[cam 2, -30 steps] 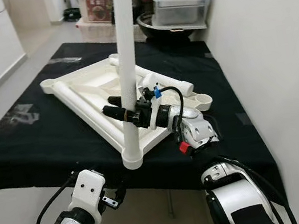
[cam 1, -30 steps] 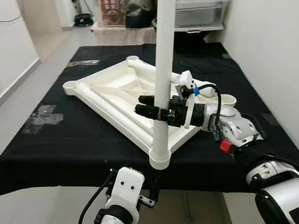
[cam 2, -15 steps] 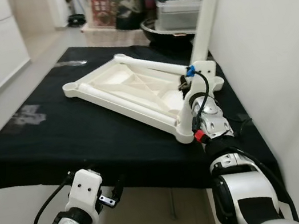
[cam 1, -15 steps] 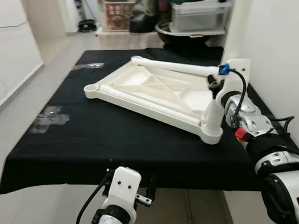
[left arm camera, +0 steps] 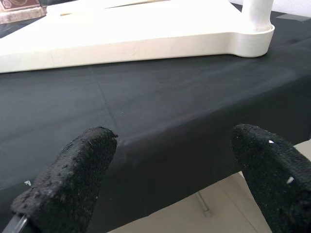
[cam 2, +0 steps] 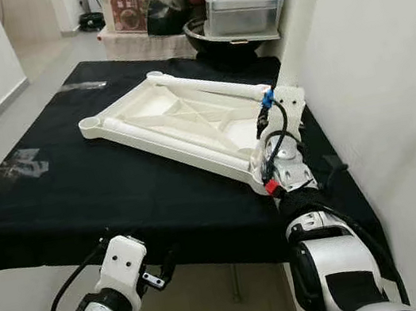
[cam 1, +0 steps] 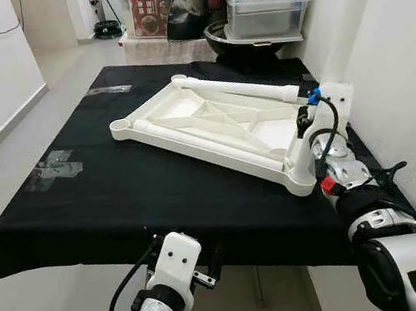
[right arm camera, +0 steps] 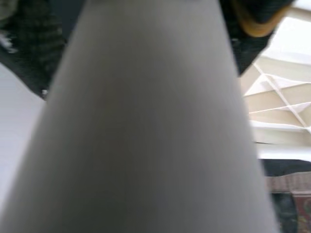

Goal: Building children table

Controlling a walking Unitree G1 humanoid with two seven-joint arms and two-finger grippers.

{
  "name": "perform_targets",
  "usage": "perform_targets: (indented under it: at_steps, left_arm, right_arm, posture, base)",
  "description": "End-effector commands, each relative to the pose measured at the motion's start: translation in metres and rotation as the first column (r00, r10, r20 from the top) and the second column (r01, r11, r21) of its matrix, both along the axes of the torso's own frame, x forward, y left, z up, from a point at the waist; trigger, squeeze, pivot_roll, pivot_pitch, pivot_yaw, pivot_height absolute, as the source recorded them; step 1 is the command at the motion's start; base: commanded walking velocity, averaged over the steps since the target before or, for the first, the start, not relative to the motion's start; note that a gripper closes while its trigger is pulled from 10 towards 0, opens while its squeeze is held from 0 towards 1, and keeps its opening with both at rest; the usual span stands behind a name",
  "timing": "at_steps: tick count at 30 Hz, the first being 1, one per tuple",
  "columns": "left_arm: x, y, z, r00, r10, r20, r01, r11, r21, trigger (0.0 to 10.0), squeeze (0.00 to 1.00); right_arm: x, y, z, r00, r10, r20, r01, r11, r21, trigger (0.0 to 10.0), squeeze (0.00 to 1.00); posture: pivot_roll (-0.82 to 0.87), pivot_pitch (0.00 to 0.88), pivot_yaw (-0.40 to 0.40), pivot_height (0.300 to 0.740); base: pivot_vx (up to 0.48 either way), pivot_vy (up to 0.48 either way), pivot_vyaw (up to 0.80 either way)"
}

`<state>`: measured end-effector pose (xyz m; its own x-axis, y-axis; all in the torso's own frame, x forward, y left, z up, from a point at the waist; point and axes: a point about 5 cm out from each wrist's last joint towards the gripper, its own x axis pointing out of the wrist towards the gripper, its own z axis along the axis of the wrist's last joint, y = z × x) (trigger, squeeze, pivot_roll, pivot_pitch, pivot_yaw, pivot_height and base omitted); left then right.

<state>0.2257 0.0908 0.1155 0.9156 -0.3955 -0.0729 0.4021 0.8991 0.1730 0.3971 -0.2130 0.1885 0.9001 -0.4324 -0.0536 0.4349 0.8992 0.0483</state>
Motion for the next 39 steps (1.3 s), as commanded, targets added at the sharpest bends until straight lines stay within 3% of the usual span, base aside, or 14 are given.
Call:
perform_targets:
  at_steps: [1, 11, 13, 19, 31, 34, 35, 39]
  left_arm:
    - [-0.001, -0.001, -0.003, 1.000, -0.001, -0.017, 0.001, 1.000, 0.000, 10.0, 0.00]
    - [-0.001, 0.000, -0.003, 1.000, -0.002, -0.019, 0.002, 1.000, 0.001, 10.0, 0.00]
    - [-0.002, 0.000, -0.004, 1.000, -0.004, -0.021, 0.004, 1.000, 0.000, 10.0, 0.00]
    - [-0.001, 0.000, -0.003, 1.000, -0.006, -0.022, 0.006, 1.000, 0.001, 10.0, 0.00]
    - [-0.001, 0.001, -0.003, 1.000, -0.005, -0.022, 0.005, 1.000, 0.004, 10.0, 0.00]
    - [-0.001, 0.002, -0.003, 1.000, -0.003, -0.022, 0.003, 1.000, 0.003, 10.0, 0.00]
    - [-0.001, 0.002, -0.003, 1.000, -0.003, -0.022, 0.003, 1.000, 0.003, 10.0, 0.00]
    - [-0.001, 0.003, -0.003, 1.000, -0.002, -0.022, 0.002, 1.000, 0.004, 10.0, 0.00]
  right_arm:
    - [-0.003, -0.004, -0.002, 0.999, -0.035, 0.016, 0.035, 0.999, 0.008, 10.0, 0.00]
    - [-0.018, -0.007, -0.015, 0.996, 0.006, 0.089, -0.009, 0.999, 0.042, 10.0, 0.00]
    - [-0.030, -0.005, -0.022, 0.993, 0.056, 0.109, -0.060, 0.997, 0.040, 10.0, 0.00]
    - [-0.037, 0.000, -0.026, 0.988, 0.103, 0.118, -0.109, 0.993, 0.050, 10.0, 0.00]
    - [-0.084, 0.009, -0.053, 0.971, 0.234, 0.054, -0.234, 0.972, -0.010, 10.0, 0.00]
    - [-0.097, 0.020, -0.050, 0.927, 0.372, 0.056, -0.364, 0.924, -0.118, 10.0, 0.00]
    - [-0.097, 0.020, -0.050, 0.927, 0.372, 0.056, -0.364, 0.924, -0.118, 10.0, 0.00]
    - [-0.095, 0.050, -0.030, 0.786, 0.611, 0.100, -0.586, 0.786, -0.198, 10.0, 0.00]
  posture:
    - [0.12, 0.000, -0.125, 0.740]
    - [0.12, 0.000, -0.121, 0.740]
    - [0.11, 0.000, -0.116, 0.740]
    - [0.11, 0.000, -0.115, 0.740]
    - [0.10, 0.005, -0.116, 0.740]
    - [0.10, 0.006, -0.115, 0.740]
    - [0.10, 0.006, -0.115, 0.740]
    - [0.10, 0.008, -0.115, 0.740]
  base:
    - [0.000, 0.000, 0.00]
    - [0.000, 0.000, 0.00]
    - [0.000, 0.000, 0.00]
    - [0.000, 0.000, 0.00]
    - [0.000, 0.000, 0.00]
    - [0.000, 0.000, 0.00]
    - [0.000, 0.000, 0.00]
    - [0.000, 0.000, 0.00]
